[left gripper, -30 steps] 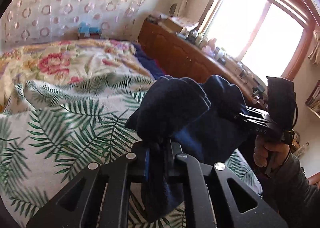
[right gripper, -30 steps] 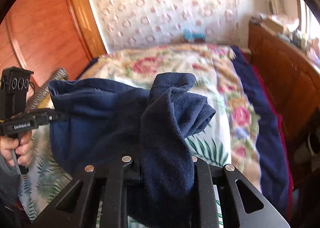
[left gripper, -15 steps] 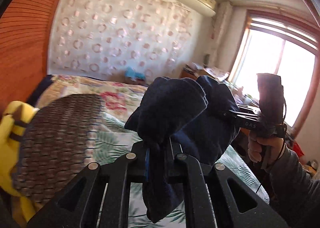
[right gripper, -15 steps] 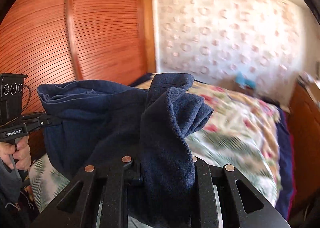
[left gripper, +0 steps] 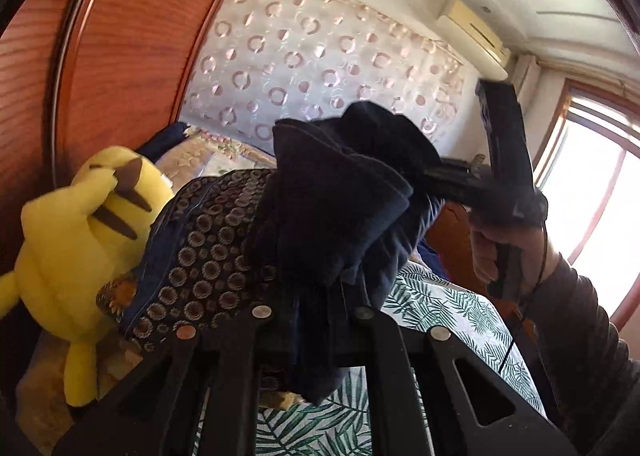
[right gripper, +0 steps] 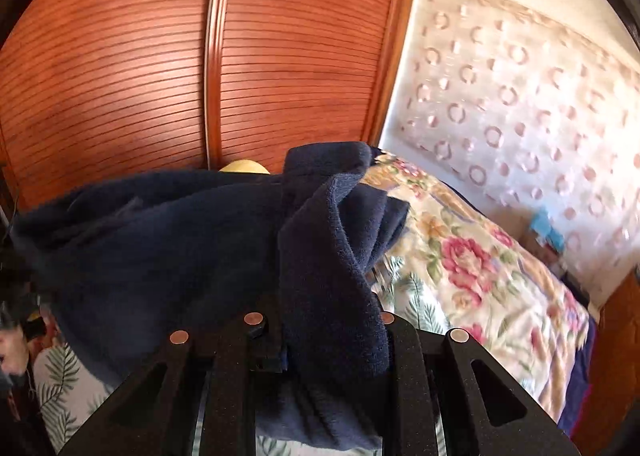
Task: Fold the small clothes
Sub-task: 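Carry the shirt with both grippers onto the clothes stack beside the yellow plush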
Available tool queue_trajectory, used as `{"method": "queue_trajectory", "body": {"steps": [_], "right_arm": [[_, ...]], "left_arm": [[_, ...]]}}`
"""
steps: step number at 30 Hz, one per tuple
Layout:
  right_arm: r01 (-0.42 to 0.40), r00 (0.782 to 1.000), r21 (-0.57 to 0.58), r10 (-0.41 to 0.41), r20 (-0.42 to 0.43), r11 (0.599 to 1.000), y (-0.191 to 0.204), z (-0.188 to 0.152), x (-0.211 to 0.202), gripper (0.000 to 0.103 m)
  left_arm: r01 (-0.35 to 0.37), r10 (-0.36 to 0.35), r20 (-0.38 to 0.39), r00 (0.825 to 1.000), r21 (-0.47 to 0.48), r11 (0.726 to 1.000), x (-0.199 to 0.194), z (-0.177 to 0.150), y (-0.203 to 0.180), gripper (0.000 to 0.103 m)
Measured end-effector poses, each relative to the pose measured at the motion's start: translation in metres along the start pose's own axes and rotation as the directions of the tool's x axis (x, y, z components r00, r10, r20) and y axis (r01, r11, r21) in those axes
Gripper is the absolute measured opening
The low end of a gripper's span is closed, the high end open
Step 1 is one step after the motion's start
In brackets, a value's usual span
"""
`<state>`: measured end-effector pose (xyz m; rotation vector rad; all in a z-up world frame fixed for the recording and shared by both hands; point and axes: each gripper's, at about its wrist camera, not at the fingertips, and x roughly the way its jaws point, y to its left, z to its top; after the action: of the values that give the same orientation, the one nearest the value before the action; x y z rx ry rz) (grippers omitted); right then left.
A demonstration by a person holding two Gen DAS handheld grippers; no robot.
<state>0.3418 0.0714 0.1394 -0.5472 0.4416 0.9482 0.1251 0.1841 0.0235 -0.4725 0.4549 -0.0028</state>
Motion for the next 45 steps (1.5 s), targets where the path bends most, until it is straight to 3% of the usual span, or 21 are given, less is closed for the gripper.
{"method": "queue_trajectory", "body": {"steps": [4,10,11,15,17,19,20,22,24,26,27,29,32,38,43,45], "right_arm": [[-0.035,0.999,-0.034,0.034,-0.03,0.999,-0.01,0.017,0.036,0.021],[-0.075,0.996,-0.045,0.072,-0.047,0.996,-0.016,0.029,0.089,0.023],[-0.071,0.996,-0.028,0.07,-0.047,0.997,-0.017,0.027,0.094,0.025],[-0.005,0.999,0.063,0.007,-0.033,0.998,-0.029,0.021,0.107,0.052],[0.039,0.999,0.108,-0.04,0.009,0.993,-0.037,0.02,0.1,0.054],[0.089,0.992,0.136,-0.1,0.073,0.987,-0.043,0.018,0.081,0.054],[0.096,0.989,0.137,-0.11,0.097,0.986,-0.044,0.016,0.073,0.054],[0.049,0.988,0.132,-0.068,0.139,0.99,-0.044,0.01,0.055,0.054],[-0.012,0.99,0.122,-0.005,0.138,0.992,-0.041,0.003,0.048,0.054],[-0.028,0.993,0.118,0.014,0.117,0.993,-0.037,-0.005,0.052,0.054],[-0.05,0.995,0.12,0.038,0.097,0.992,-0.036,-0.01,0.057,0.054],[-0.037,0.998,0.122,0.031,0.049,0.992,-0.04,-0.018,0.064,0.054],[-0.013,1.0,0.156,0.01,0.019,0.988,-0.049,-0.026,0.08,0.054],[-0.026,0.999,0.225,0.031,-0.019,0.974,-0.061,-0.022,0.12,0.054],[0.022,1.0,0.243,-0.025,0.01,0.97,-0.055,-0.018,0.113,0.054],[0.047,0.998,0.245,-0.056,0.027,0.968,-0.048,-0.021,0.103,0.054]], "left_arm": [[-0.015,0.014,-0.005,1.0,-0.034,0.999,-0.002,-0.001,0.017,0.01],[-0.105,0.104,-0.034,0.994,-0.034,0.994,0.003,-0.01,0.034,0.01],[-0.114,0.113,-0.041,0.993,-0.035,0.993,0.001,-0.013,0.036,0.01],[-0.146,0.145,-0.063,0.987,-0.007,0.989,0.0,-0.021,0.037,0.015],[-0.164,0.165,-0.041,0.986,0.011,0.986,-0.008,-0.021,0.034,0.023],[-0.178,0.178,-0.004,0.984,0.017,0.984,-0.018,-0.017,0.033,0.043],[-0.178,0.178,0.014,0.984,0.02,0.984,-0.021,-0.015,0.033,0.048],[-0.201,0.197,0.07,0.978,0.05,0.978,-0.033,-0.008,0.027,0.068],[-0.23,0.22,0.111,0.969,0.084,0.97,-0.036,-0.002,0.022,0.076],[-0.264,0.249,0.136,0.959,0.098,0.96,-0.033,0.005,0.022,0.076],[-0.309,0.291,0.15,0.945,0.118,0.944,-0.029,0.006,0.023,0.076],[-0.382,0.369,0.118,0.922,0.132,0.914,-0.014,0.008,0.035,0.076],[-0.423,0.422,0.032,0.906,0.113,0.899,0.007,0.001,0.059,0.076],[-0.423,0.427,-0.006,0.904,0.111,0.899,0.01,-0.01,0.068,0.076],[-0.419,0.419,0.028,0.907,0.135,0.898,-0.005,-0.012,0.051,0.076],[-0.433,0.43,0.054,0.901,0.167,0.886,-0.012,-0.012,0.038,0.076]]}}
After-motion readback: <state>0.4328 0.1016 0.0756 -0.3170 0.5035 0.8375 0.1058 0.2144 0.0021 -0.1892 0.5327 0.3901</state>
